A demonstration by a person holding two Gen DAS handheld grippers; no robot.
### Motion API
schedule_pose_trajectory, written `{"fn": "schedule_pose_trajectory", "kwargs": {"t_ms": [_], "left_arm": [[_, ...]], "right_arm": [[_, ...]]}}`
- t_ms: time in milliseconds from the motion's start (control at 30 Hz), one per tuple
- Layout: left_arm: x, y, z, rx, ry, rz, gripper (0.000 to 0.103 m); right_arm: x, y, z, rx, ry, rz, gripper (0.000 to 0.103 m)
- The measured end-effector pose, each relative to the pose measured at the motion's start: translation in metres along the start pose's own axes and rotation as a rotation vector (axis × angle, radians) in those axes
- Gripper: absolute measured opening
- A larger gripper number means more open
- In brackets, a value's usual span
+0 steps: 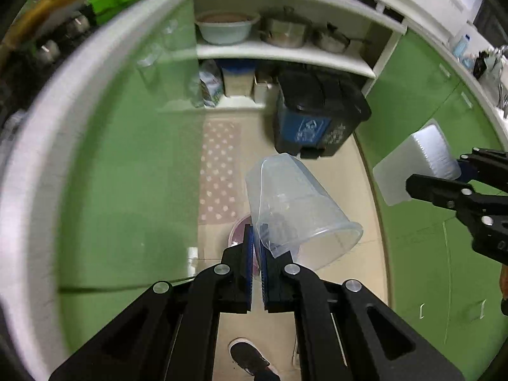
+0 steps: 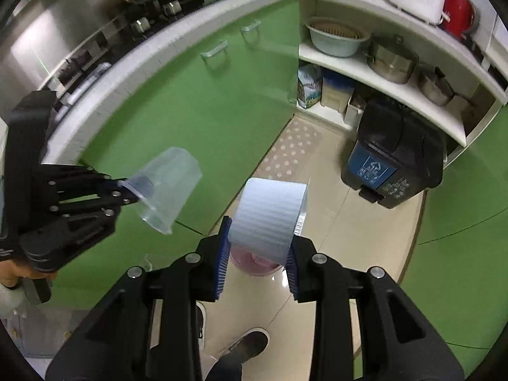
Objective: Collect trash
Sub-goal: 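Carry the clear cup and white container toward the pink wastebasket with both grippers, then open the left gripper over the wastebasket while the right gripper releases the white container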
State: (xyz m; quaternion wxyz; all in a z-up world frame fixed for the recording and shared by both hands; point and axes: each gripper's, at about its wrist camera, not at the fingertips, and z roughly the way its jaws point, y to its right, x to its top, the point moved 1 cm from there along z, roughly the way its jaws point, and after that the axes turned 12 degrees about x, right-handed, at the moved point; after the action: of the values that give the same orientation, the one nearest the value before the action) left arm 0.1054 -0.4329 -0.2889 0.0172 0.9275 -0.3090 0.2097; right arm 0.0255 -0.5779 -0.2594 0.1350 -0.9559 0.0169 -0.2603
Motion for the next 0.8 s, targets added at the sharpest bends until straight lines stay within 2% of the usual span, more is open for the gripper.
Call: {"fn": "schedule_pose_trajectory", "kwargs": {"t_ms": [200,367,467,533,567,600,633,667,800], "left_arm": [[-0.017,0.014,0.093,-0.024,-0.041,0.049,0.004],[-0.035,0.022,0.144,-0.039,-0.073,0.063,0.004],[-0.042,0.027,0.16,-0.039,-0.08,0.073,0.005],[-0.044,0.029,0.163,-0.04,-0.077,0.072,0.018],[-0.045,0.029,0.165,-0.027,-0.071,0.071,0.042],[-0.045,0.029,0.166,-0.018,-0.06,0.069,0.084],[-0.045,0.028,0.165,-0.021,-0.041,0.061,0.097],[-0.045,0.028,0.162,-0.034,-0.017,0.054,0.097],[-0.045,0.025,0.167,-0.033,-0.036,0.05,0.097]], "right_arm": [[-0.025,0.032,0.067,-0.015,0.011,0.033,0.03],[-0.046,0.05,0.107,-0.015,0.001,0.058,0.03],[-0.056,0.057,0.123,-0.013,-0.005,0.066,0.03],[-0.061,0.059,0.129,-0.009,-0.009,0.073,0.03],[-0.063,0.06,0.133,-0.007,-0.011,0.076,0.03],[-0.064,0.061,0.136,-0.006,-0.012,0.076,0.03],[-0.066,0.061,0.138,-0.005,-0.014,0.076,0.031],[-0.067,0.06,0.139,-0.004,-0.015,0.074,0.031],[-0.069,0.06,0.143,-0.004,-0.016,0.071,0.031]]}}
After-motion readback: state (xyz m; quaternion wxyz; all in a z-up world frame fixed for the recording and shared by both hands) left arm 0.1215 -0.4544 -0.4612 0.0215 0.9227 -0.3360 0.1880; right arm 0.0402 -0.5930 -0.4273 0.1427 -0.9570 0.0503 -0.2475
